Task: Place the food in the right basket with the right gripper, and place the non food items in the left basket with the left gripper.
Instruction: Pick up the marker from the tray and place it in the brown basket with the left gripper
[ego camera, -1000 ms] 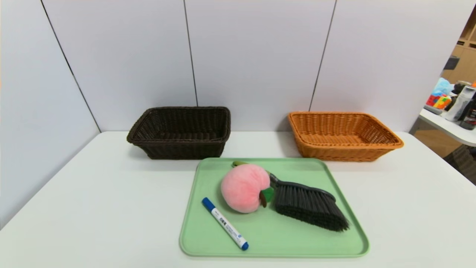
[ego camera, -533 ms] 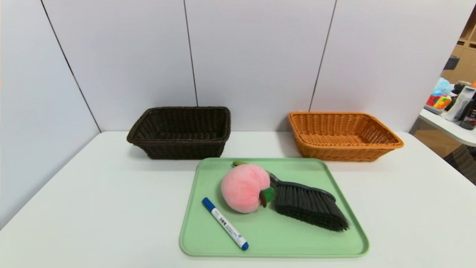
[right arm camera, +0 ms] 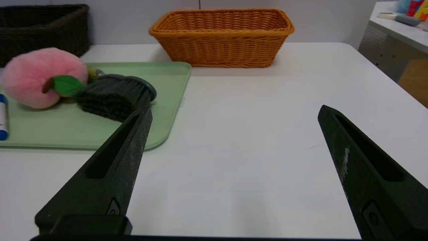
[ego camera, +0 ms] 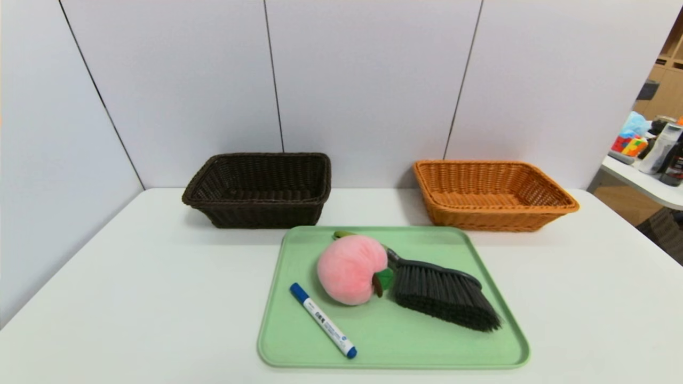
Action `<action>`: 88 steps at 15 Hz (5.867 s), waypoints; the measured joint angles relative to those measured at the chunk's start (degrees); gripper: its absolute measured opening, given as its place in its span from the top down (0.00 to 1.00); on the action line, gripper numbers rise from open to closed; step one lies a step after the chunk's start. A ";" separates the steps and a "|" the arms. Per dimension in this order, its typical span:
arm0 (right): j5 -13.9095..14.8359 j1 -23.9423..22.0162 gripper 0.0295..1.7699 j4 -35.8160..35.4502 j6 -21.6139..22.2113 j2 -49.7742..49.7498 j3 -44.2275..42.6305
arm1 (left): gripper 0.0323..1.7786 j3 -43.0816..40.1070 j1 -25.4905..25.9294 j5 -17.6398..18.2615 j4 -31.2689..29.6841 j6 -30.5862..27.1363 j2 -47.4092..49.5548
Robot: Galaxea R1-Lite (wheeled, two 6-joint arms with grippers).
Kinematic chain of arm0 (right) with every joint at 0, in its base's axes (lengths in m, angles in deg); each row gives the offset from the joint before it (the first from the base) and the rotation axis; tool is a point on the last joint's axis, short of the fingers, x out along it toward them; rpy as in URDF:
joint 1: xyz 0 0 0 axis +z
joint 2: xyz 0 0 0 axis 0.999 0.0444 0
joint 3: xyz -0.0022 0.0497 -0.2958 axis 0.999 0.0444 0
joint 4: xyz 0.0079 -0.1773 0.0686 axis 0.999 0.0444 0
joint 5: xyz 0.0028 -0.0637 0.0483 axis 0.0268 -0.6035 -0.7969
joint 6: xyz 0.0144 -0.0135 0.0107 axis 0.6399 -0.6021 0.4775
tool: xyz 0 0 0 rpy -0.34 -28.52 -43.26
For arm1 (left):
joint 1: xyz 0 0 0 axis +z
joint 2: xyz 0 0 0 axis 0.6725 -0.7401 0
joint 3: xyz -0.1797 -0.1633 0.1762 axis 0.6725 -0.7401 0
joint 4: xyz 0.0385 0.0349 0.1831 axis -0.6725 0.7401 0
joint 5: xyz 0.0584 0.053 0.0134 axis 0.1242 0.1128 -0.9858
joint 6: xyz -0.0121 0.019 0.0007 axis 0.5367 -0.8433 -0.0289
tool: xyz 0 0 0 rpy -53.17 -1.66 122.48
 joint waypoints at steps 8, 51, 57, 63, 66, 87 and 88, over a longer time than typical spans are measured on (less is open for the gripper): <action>-4.13 1.00 0.03 6.95 1.38 10.97 -11.24 | 0.05 13.29 -0.09 3.89 1.71 0.69 -18.69; -11.85 7.12 0.03 -2.61 -2.19 58.30 -19.65 | 0.05 48.71 -44.42 -6.50 0.61 12.45 -89.70; -11.82 7.09 0.03 -2.83 -2.11 58.65 -19.26 | 0.05 51.49 -47.71 -13.47 1.55 14.82 -92.23; -11.87 7.09 0.03 -2.26 -2.04 58.99 -18.58 | 0.05 54.16 -47.81 -15.26 2.93 15.73 -92.43; -11.85 7.09 0.03 -2.61 -2.00 58.84 -16.81 | 0.05 54.80 -47.81 -19.65 6.14 19.24 -93.33; -11.80 7.20 0.03 -1.91 -2.02 56.24 -15.26 | 0.05 76.36 -55.54 -29.27 37.29 54.08 -106.46; -11.82 7.20 0.03 -1.93 -2.06 56.20 -15.07 | 0.05 77.08 -55.61 -29.23 37.33 54.71 -107.20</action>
